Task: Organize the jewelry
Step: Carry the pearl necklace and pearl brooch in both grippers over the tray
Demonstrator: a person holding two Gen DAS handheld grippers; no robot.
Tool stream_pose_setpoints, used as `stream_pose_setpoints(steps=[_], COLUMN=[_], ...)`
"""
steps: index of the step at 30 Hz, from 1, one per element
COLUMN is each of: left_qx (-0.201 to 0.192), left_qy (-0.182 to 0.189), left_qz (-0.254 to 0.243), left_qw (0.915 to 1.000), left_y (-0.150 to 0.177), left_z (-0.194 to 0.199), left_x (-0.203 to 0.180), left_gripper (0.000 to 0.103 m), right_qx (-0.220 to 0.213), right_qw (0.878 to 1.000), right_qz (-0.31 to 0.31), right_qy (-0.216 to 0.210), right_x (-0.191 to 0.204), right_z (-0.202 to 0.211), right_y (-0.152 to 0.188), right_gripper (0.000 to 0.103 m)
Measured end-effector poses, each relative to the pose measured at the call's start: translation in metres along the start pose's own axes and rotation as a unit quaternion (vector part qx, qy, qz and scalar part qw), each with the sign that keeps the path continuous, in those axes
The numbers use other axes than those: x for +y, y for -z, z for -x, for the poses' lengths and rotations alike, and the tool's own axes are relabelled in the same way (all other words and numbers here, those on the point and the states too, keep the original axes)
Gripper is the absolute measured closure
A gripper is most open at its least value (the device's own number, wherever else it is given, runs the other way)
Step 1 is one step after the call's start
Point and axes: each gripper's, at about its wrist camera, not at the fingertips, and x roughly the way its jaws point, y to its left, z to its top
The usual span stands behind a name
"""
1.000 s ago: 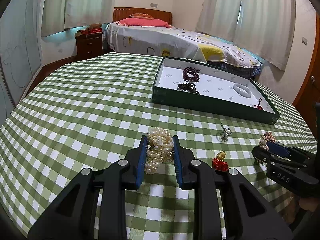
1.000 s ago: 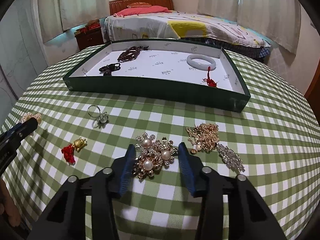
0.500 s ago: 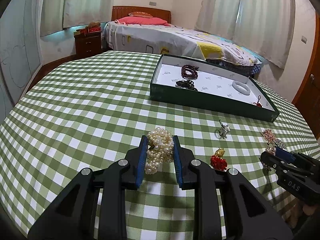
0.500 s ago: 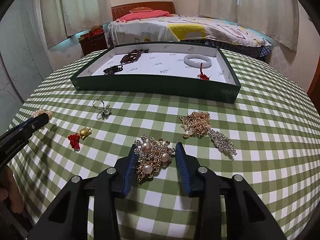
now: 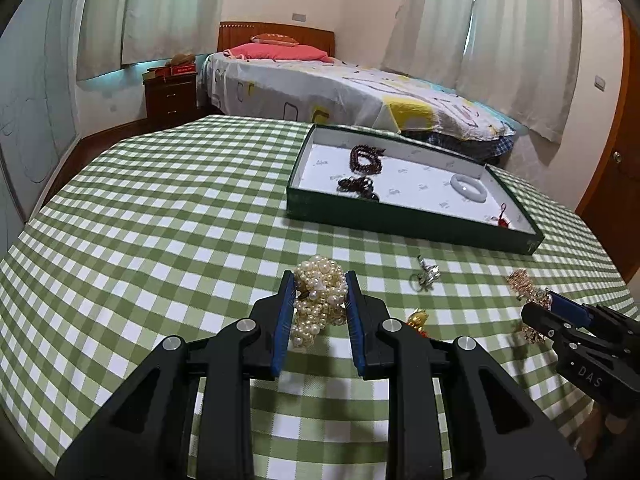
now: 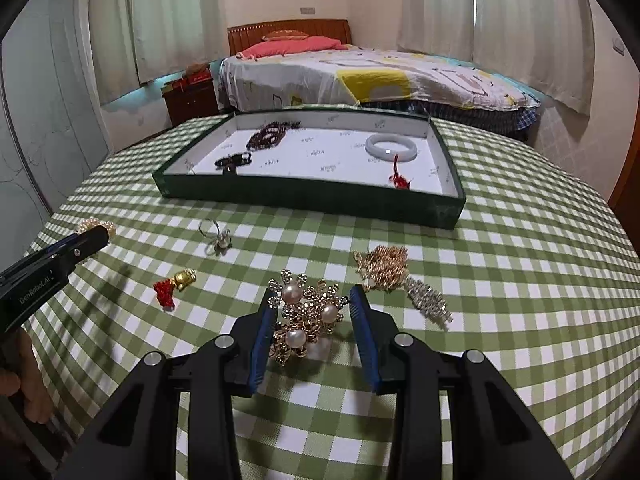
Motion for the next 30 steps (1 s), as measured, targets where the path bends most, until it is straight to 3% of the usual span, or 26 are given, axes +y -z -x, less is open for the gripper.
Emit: stream_pose_setpoints(steps=[15,22,30], left_qx=[-0.054,-0.078,-0.098], left_qy=[0.056,0.083,0.100], left_qz=[-0.005,-0.019,-0.035], left_qw=[0.9969,0.9933,0.9895], left_y=[-0.059,-0.101,-0.144], left_z=[0.022,0.008,-0.027], left_x=[-0.035,-0.062,-0.097], left_gripper=[0.079,0.079,0.079], right_qx=[-0.092,-0.142,-0.169], right_qw=[0.996,0.990,0.986], right_qz=[-0.004,0.000,0.008], right_qy=[-0.001,0.005,0.010], right_x=[-0.010,-0.021,-0.033], right_z=[0.040,0.045,0.027], right_y=[-0.053,-0.094,-0.133], right_gripper=[0.065,0.065,0.065])
